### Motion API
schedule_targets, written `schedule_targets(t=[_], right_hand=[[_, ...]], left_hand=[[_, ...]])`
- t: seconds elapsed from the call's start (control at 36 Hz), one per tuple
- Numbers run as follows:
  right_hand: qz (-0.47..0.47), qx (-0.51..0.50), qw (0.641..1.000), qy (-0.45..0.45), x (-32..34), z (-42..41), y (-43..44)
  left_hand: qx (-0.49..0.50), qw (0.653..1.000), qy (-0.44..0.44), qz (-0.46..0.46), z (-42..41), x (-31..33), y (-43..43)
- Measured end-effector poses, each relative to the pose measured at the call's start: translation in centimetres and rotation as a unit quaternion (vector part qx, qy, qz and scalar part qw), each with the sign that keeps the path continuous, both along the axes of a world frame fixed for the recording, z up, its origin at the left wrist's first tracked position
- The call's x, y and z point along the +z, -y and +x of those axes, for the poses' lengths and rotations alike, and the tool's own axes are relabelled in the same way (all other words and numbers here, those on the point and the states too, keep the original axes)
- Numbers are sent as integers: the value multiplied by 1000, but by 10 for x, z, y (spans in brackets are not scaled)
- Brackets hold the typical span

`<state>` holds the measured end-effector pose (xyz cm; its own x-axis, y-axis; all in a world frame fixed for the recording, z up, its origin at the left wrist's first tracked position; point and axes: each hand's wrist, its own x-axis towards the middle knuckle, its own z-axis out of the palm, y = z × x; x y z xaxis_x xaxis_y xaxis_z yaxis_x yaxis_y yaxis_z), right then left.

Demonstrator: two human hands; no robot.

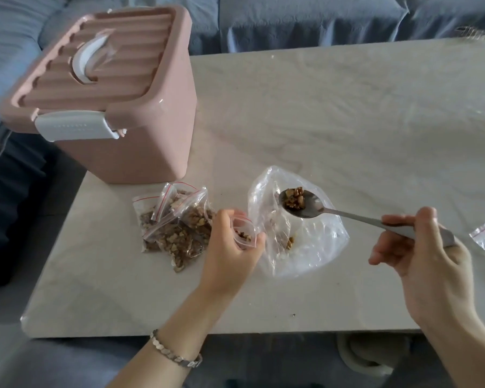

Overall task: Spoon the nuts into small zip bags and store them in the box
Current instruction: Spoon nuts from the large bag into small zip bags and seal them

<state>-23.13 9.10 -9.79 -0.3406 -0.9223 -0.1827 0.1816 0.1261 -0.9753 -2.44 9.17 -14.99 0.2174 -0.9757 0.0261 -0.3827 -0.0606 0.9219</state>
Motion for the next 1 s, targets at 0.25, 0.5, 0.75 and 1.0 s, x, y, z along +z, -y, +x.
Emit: schedule_targets(t=[0.25, 0.5, 0.75, 1.0], right_hand=[[-36, 92, 991, -85, 25, 22, -1], [-287, 267, 822, -413, 30, 36, -18], [-258, 126, 887, -361, 27, 15, -17], [-73, 94, 941, -316, 5, -5, -14]], left_hand=[[-11, 999, 20, -25, -2, -7, 6], [-13, 995, 55, -82, -9, 0, 8], [-14, 999, 33, -15, 1, -7, 4], [-9, 992, 66, 110, 2, 4, -2]])
